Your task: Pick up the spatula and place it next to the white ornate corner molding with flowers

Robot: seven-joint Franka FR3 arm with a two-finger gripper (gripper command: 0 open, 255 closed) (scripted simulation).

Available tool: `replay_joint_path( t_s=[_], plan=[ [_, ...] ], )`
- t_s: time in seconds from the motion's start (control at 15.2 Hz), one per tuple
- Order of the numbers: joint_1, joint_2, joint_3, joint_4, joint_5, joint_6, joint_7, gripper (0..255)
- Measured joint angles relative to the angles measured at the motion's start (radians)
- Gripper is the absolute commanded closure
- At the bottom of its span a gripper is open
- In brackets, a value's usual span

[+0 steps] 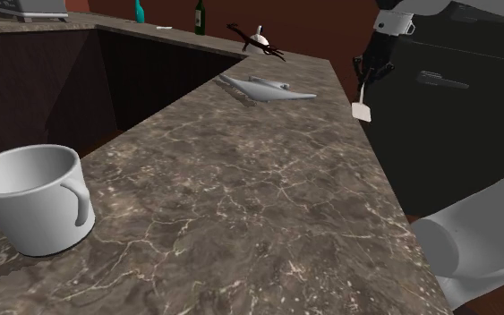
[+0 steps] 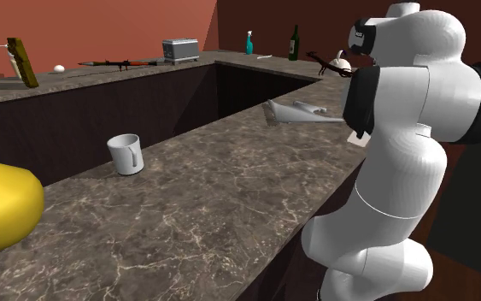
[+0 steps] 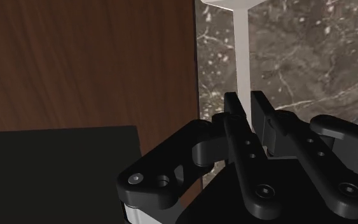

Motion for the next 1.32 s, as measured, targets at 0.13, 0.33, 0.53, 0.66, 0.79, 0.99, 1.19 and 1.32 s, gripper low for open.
replay_joint_path(
  t_s=[0.13,0.33,0.53,0.66,0.79,0.99,1.19,1.32],
  plan=[
    [-0.006,0.028,-0.009,0.014,0.001,0.014,-0.015,255],
    [-0.008,0.029,-0.011,-0.026,0.000,0.055,-0.018,255],
    [-0.008,0.022,-0.011,-0.074,0.000,0.096,-0.017,255],
    [-0.008,0.024,-0.011,-0.098,0.000,0.122,-0.016,255],
    [-0.008,0.020,-0.012,-0.129,-0.001,0.149,-0.016,255],
    [-0.008,0.022,-0.012,-0.169,-0.001,0.191,-0.015,255],
    [-0.008,0.021,-0.012,-0.189,-0.001,0.211,-0.015,255],
    [-0.008,0.021,-0.012,-0.192,-0.001,0.213,-0.015,255]
  ],
)
